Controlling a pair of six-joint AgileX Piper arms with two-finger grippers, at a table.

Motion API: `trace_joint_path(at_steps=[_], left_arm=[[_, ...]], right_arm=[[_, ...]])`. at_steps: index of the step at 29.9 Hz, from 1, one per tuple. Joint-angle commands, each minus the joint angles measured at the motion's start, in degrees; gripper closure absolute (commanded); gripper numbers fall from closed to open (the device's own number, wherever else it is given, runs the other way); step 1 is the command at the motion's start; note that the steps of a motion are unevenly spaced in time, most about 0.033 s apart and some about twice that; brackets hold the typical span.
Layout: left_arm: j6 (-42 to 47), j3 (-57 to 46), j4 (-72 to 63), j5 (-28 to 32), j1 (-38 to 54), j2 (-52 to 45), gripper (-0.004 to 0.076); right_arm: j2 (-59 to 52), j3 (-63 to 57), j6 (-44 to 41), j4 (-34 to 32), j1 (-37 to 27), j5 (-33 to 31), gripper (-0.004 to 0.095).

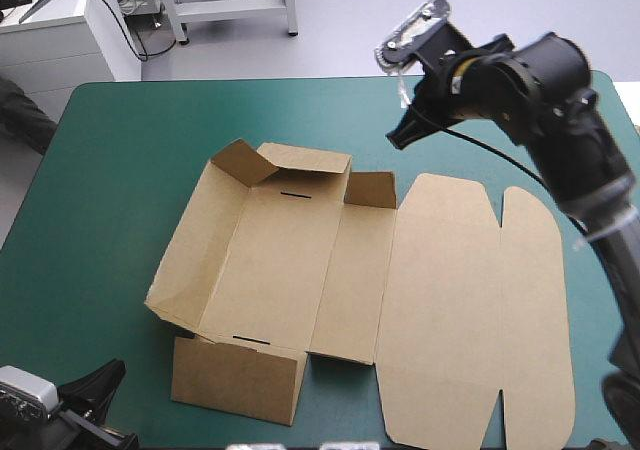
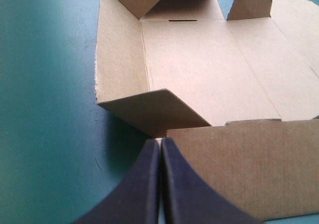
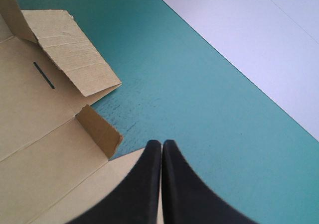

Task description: Fold the box

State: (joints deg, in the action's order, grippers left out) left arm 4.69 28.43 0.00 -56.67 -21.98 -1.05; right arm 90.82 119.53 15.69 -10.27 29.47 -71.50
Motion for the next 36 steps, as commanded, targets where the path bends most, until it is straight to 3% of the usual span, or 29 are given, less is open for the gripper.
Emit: trace_joint_path(at_steps=[1, 9, 20, 30, 34, 36], left_arm=[[0.07, 1.33, -0.75, 4.12, -0.29, 0.02, 0.0732], [0.07, 1.33, -0.52, 4.12, -0.29, 0.02, 0.0732], [0.07, 1.33, -0.62, 4.12, -0.29, 0.02, 0.0732], [0.07, 1.33, -0.9, 4.12, -0.29, 0.02, 0.0728], [0.07, 1.33, -2.19, 4.12, -0.29, 0.02, 0.0641], [-0.14, 1.33, -2.58, 4.12, -0.29, 0.02, 0.054]], right_arm=[[-10.96, -7.01, -2.79, -0.8, -0.19, -0.19, 0.0927], [-32.55, -32.72, -8.92, 0.0, -0.19, 1.23, 0.0925], [-59.12, -69.43, -18.12, 3.03, -0.19, 11.8, 0.0925], [-75.7, -87.26, -22.92, 5.47, -0.19, 18.17, 0.0925], [-80.25, -89.39, -23.15, 7.35, -0.19, 18.24, 0.0925], [-81.83, -89.56, -23.15, 7.62, -0.19, 18.37, 0.0925]])
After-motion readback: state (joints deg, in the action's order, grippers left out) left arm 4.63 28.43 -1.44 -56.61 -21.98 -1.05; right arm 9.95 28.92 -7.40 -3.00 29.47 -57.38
